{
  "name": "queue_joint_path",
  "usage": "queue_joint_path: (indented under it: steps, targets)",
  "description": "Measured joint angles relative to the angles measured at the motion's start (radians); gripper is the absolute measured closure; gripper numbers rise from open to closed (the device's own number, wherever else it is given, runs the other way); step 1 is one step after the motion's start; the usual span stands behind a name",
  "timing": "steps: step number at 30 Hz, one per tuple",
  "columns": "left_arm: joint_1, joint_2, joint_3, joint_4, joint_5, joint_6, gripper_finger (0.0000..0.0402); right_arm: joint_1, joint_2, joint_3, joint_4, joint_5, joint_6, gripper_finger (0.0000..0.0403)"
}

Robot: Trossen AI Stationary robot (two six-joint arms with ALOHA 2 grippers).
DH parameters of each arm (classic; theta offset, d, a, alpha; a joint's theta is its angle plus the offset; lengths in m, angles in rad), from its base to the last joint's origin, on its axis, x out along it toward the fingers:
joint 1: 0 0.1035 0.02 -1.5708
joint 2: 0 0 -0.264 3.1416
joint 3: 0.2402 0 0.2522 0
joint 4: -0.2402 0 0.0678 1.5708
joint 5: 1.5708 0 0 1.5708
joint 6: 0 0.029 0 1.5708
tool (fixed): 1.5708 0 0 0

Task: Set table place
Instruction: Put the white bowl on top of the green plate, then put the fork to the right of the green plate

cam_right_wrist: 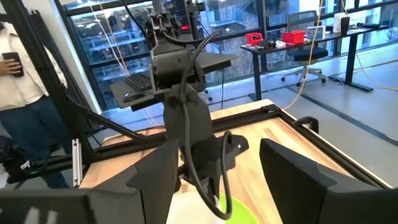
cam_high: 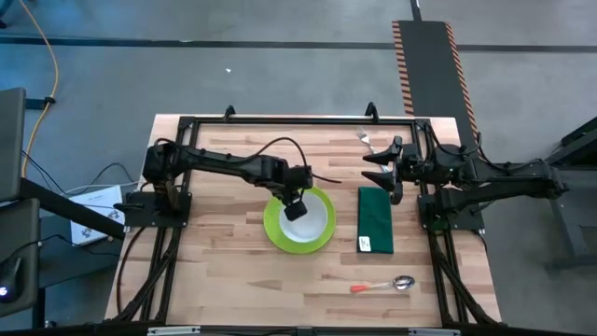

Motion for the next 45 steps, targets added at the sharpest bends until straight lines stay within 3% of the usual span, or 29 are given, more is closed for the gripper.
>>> queue_joint_path:
  steps: [9, 19, 29, 37, 45]
  targets:
    - [-0.001, 0.02, 0.0, -0.058, -0.004, 0.02, 0.0401, 0.0, 0.0, 0.0, 0.0, 0.001, 0.0, 0.0183]
    - [0.0, 0.02, 0.0, -0.012, -0.022, 0.045, 0.0401, 0.0, 0.0, 0.0, 0.0, 0.001, 0.0, 0.0183]
    - [0.0, 0.02, 0.0, -0.014, -0.029, 0.048, 0.0379, 0.0, 0.0, 0.0, 0.0, 0.001, 0.001, 0.0183]
    - [0.001, 0.02, 0.0, -0.013, -0.029, 0.048, 0.034, 0.0, 0.0, 0.0, 0.0, 0.001, 0.001, 0.0183]
    - [0.013, 0.02, 0.061, -0.097, -0.034, 0.039, 0.0271, 0.0, 0.0, 0.0, 0.001, 0.001, 0.001, 0.0183]
